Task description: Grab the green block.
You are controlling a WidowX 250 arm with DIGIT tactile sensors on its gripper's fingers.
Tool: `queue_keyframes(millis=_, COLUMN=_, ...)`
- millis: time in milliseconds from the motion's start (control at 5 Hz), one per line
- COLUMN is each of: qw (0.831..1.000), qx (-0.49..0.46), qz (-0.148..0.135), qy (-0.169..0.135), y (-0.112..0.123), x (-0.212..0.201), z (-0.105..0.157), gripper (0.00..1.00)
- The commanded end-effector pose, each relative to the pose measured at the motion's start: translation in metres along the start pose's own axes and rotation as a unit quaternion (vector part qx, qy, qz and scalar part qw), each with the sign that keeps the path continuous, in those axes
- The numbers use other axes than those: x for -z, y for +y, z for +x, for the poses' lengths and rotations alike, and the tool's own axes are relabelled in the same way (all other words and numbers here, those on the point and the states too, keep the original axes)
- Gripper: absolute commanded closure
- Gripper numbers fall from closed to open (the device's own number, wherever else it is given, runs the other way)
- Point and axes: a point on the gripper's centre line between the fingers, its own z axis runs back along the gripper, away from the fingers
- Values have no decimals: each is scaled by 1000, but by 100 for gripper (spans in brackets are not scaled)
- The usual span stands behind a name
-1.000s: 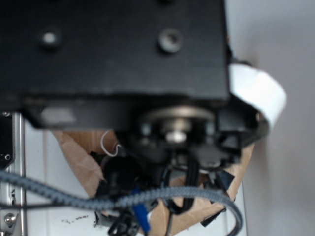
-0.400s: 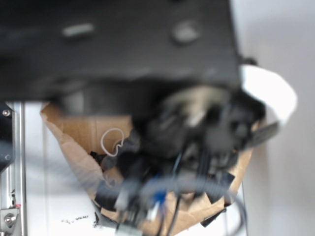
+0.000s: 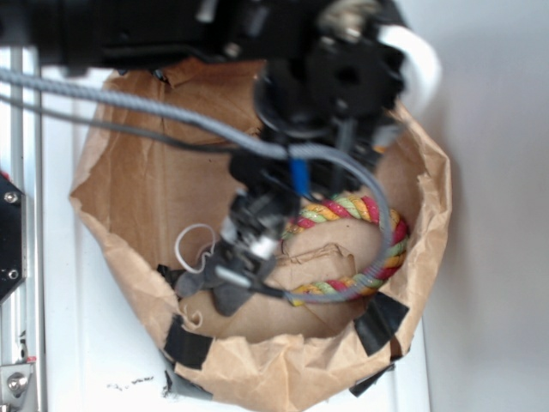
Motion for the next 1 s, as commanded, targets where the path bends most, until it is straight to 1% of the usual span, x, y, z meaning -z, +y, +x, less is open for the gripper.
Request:
queue_keyframes(millis=0, qw=991, qx=50, qz=63, qy=-109, y=19, x=33, z=-7, gripper=0)
queue_keyframes(millis=200, qw=990, qx=41, qz=69, qy=-117, y=27, x=40, z=6, gripper=0)
queue_keyframes(millis=400, qw=992, qx=36, qz=78, qy=-96, y=35, x=48, z=16, gripper=0)
queue_keyframes(millis=600, qw=992, qx=35, qz=76, qy=-90, y=38, x=51, z=28, gripper=0)
queue_keyframes(millis=800, qw=993, qx=57, qz=69, qy=-80, y=47, x=45, z=27, gripper=0)
